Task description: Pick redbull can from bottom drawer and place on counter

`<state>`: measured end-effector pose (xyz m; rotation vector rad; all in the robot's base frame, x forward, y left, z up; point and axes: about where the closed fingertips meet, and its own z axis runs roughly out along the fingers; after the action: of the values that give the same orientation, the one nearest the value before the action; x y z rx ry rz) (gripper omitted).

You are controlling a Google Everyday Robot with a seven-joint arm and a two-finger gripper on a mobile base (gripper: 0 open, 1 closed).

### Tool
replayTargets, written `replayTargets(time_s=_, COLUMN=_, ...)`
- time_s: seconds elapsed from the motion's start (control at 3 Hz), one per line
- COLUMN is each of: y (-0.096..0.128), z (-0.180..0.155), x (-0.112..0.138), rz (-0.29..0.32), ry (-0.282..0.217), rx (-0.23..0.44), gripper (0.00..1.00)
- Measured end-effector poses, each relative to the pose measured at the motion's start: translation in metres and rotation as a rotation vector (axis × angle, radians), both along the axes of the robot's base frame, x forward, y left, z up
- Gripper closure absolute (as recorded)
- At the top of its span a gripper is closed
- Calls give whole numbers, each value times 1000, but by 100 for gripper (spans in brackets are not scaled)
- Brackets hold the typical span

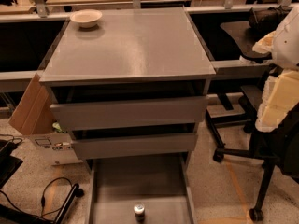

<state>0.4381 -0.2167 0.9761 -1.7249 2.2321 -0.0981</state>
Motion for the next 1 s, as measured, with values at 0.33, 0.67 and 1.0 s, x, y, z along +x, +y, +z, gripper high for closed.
replayTargets(time_s=0.33, y=0, z=0, x=0, rz=0, ry=0, rx=0, gripper=0)
replayTargets(time_s=0.67, y=1, z=-28, x=2, rz=6, ry=6, rx=82, gripper=0)
replayTargets(time_s=1.0, y=3, z=-108, x=-4, rz=34, ry=48, rx=262, gripper=0)
